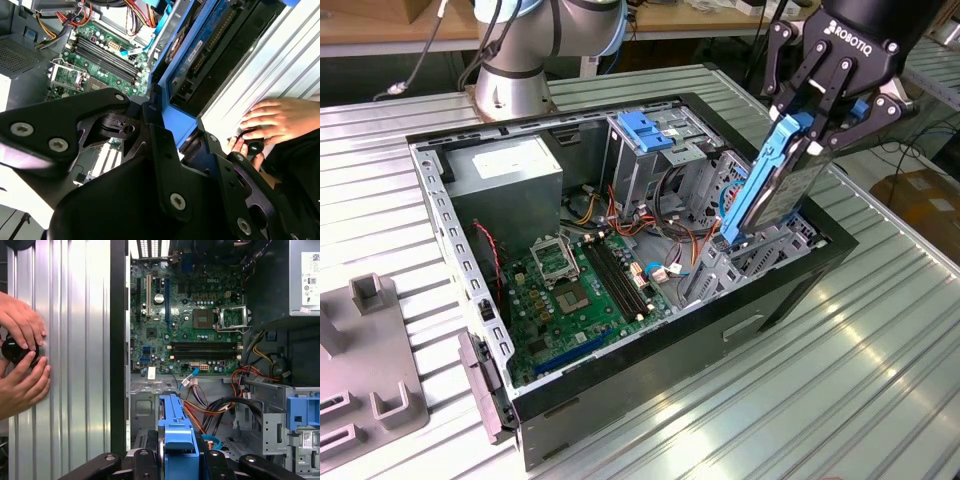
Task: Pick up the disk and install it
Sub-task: 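Insert the disk into the insertion slot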
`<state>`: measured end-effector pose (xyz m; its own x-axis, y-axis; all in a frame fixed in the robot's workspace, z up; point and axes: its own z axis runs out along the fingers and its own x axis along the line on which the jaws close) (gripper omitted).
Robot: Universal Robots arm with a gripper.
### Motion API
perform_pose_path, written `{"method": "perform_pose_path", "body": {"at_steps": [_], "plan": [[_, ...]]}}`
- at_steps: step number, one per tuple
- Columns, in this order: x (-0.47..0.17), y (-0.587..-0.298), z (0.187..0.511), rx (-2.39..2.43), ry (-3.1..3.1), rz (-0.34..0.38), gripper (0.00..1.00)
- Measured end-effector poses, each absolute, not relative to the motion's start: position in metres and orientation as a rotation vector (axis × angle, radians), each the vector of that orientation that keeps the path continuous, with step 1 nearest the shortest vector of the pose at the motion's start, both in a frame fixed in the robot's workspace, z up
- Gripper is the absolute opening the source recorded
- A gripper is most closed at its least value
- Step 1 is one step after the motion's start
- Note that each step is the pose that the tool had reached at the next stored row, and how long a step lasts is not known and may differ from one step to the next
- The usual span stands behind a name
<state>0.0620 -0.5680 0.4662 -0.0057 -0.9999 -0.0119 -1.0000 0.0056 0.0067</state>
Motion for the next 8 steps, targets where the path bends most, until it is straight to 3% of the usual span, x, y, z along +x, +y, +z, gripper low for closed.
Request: {"method": "perform_pose_path", "body": {"at_steps": [8], "plan": [[0.0621, -0.5618, 0.46, -2.218, 2.223, 0.017, 0.37]]}}
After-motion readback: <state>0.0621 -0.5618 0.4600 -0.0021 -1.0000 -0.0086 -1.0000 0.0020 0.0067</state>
